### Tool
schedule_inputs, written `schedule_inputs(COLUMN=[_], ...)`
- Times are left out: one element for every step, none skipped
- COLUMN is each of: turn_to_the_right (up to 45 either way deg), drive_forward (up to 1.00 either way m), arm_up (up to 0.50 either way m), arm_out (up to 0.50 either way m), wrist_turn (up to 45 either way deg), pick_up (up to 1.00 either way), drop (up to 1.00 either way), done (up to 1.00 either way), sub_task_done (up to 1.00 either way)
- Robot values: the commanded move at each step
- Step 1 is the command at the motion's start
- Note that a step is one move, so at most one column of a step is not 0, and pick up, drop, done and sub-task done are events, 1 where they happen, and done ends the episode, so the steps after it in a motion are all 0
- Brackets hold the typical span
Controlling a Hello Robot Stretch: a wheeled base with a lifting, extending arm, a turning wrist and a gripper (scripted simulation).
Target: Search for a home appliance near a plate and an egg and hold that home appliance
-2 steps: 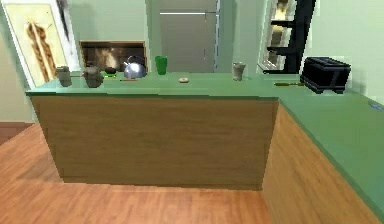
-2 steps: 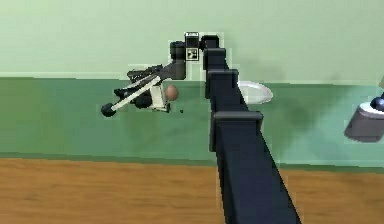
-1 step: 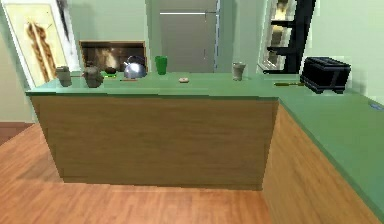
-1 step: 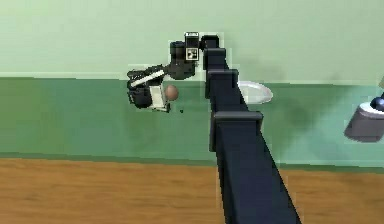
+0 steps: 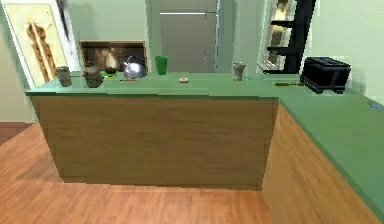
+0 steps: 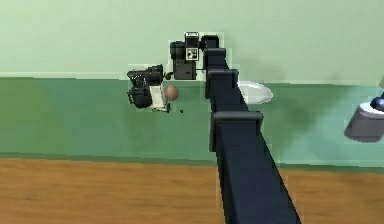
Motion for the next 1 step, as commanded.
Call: schedule_inputs(turn_to_the_right=[0.0], drive_forward=[0.00], arm_up=[-0.14], arm_out=[0.00], wrist_turn=[0.0], pick_up=[0.00], drop=[0.00], done=[0.00], sub_task_done=[0.00])
